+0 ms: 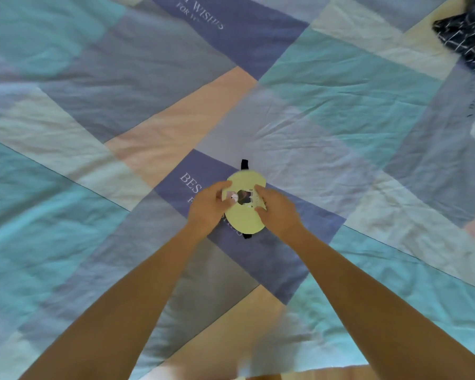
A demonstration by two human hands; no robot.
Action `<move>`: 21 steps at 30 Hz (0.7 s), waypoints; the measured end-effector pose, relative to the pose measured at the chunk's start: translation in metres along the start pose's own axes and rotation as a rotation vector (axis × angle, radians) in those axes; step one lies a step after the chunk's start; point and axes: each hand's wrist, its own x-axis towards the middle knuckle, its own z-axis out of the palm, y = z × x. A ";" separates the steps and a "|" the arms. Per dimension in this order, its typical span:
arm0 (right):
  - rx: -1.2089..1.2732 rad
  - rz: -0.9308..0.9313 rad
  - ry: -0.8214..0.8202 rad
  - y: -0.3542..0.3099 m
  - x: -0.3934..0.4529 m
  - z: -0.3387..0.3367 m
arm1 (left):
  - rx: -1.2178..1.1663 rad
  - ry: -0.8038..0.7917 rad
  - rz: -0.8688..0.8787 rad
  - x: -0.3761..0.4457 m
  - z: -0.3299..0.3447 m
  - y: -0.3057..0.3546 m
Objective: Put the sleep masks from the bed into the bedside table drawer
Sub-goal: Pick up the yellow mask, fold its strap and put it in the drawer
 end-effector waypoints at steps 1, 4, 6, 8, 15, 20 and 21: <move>-0.030 -0.027 0.032 -0.003 -0.003 -0.008 | 0.016 0.007 0.055 -0.004 -0.004 0.008; -0.075 -0.110 0.116 -0.017 -0.018 -0.037 | 0.090 0.002 0.209 -0.016 -0.020 0.037; -0.011 -0.141 0.152 -0.026 -0.033 -0.058 | 0.190 0.041 0.322 -0.026 -0.032 0.057; 0.069 -0.186 0.215 -0.036 -0.051 -0.079 | 0.274 0.121 0.473 -0.038 -0.045 0.077; 0.538 -0.161 0.248 -0.091 -0.110 -0.162 | -0.061 0.199 0.534 -0.101 -0.089 0.163; 0.930 -0.218 0.242 -0.145 -0.156 -0.220 | -0.555 -0.142 0.275 -0.161 -0.117 0.224; 0.976 -0.234 0.272 -0.153 -0.165 -0.228 | -0.534 -0.150 0.291 -0.171 -0.123 0.234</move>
